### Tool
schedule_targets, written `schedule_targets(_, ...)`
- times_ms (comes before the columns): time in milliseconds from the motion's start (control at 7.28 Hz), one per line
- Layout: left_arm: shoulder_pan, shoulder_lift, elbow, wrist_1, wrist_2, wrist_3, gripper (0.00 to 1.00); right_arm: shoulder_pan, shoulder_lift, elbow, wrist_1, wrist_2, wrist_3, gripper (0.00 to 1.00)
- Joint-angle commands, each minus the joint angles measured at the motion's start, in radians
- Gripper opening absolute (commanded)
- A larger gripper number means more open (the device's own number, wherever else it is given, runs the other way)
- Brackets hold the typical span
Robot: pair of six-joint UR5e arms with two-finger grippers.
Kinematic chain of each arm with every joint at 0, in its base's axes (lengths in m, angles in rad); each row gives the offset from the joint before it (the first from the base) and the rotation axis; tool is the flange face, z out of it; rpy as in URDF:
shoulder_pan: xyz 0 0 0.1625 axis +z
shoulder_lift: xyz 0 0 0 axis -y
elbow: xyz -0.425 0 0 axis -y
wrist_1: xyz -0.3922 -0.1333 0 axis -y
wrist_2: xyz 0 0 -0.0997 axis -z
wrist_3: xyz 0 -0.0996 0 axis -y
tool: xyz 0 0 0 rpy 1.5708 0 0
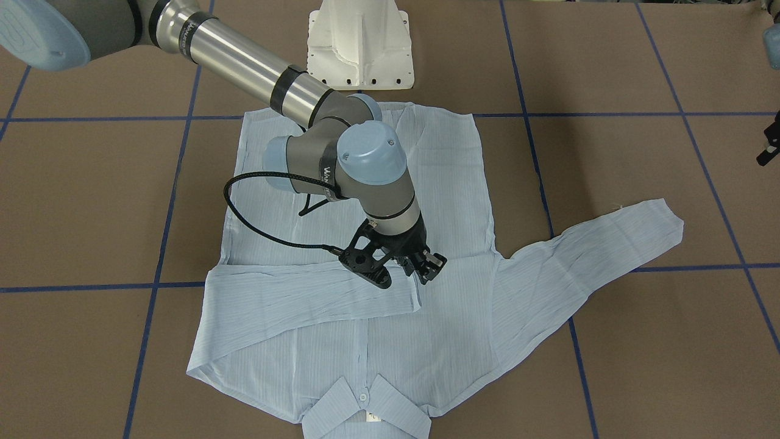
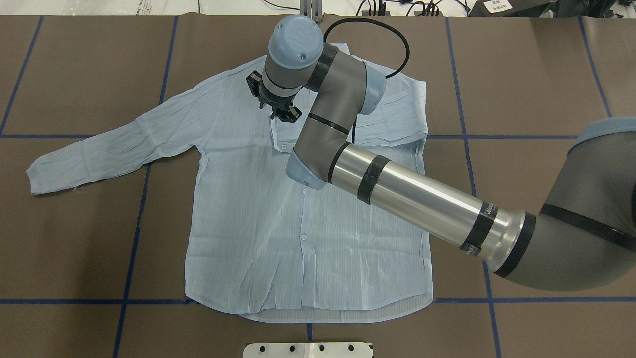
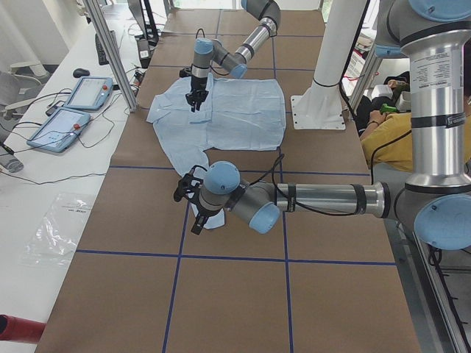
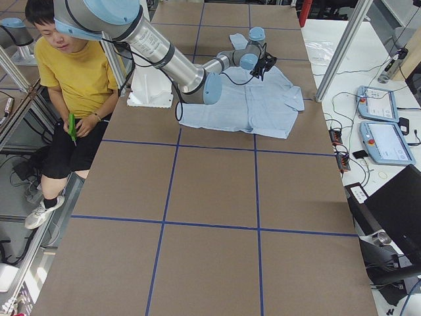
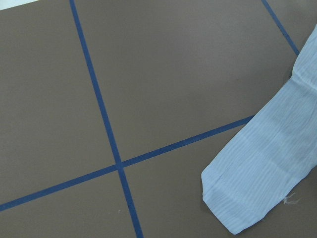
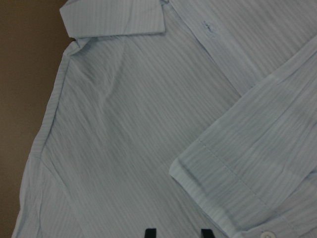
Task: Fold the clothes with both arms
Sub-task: 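Carry the grasped sleeve with the right gripper across the shirt toward the collar, then release the sleeve with the right gripper while the left gripper reaches the other cuff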
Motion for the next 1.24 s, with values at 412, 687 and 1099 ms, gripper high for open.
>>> schedule_targets(412, 0.265, -0.114, 0.218, -0.147, 0.023, -0.258, 0.97, 0.09, -0.265, 0.373, -0.037, 0.129, 0.005, 0.92)
schedule_targets(687, 0.269, -0.141, 0.285, -0.16, 0.021, -0.322, 0.99, 0.134, -0.413, 0.531, -0.037, 0.155, -0.002, 0.99)
schedule_targets(1099, 0.269, -0.218, 0.39, -0.162, 0.023, -0.321, 0.94, 0.135, -0.418, 0.54, -0.038, 0.152, -0.009, 0.99)
